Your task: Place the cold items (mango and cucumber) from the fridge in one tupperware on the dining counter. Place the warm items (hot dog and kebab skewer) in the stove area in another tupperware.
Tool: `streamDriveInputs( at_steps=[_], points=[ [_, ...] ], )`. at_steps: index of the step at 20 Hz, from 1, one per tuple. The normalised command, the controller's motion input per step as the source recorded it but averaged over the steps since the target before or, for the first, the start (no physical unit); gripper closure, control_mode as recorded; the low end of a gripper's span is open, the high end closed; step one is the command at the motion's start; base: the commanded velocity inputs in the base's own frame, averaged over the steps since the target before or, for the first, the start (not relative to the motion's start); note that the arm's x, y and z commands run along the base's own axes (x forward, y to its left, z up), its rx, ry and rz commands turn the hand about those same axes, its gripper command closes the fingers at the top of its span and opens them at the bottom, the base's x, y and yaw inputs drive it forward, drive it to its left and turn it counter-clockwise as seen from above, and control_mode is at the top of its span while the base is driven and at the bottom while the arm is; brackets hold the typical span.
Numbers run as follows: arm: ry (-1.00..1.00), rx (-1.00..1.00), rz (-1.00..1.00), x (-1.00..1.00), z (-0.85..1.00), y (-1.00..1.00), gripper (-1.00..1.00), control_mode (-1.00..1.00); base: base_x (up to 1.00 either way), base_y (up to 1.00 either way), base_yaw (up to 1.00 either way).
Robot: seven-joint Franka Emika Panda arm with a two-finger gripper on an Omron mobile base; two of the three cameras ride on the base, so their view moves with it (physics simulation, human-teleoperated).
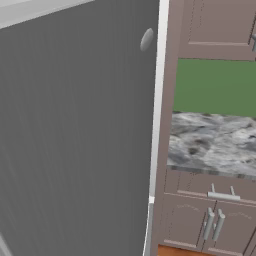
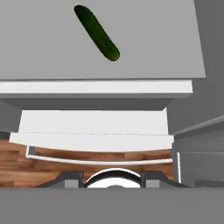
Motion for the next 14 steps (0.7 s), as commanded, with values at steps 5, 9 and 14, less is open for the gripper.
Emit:
streamDriveInputs(
  at_steps=[5, 9, 14],
  points=[
    [-0.21, -0.04, -0.01, -0.07, -0.06, 0.01, -1.00, -1.00, 0.00, 0.00, 0.00],
    [-0.52, -0.15, 0.00, 0.00, -0.33, 0.12, -1.00, -1.00, 0.00, 0.00, 0.00],
    [-0.05, -0.02, 0.00, 0.16, -0.18, 0.01, -1.00, -1.00, 0.00, 0.00, 0.00]
  ],
)
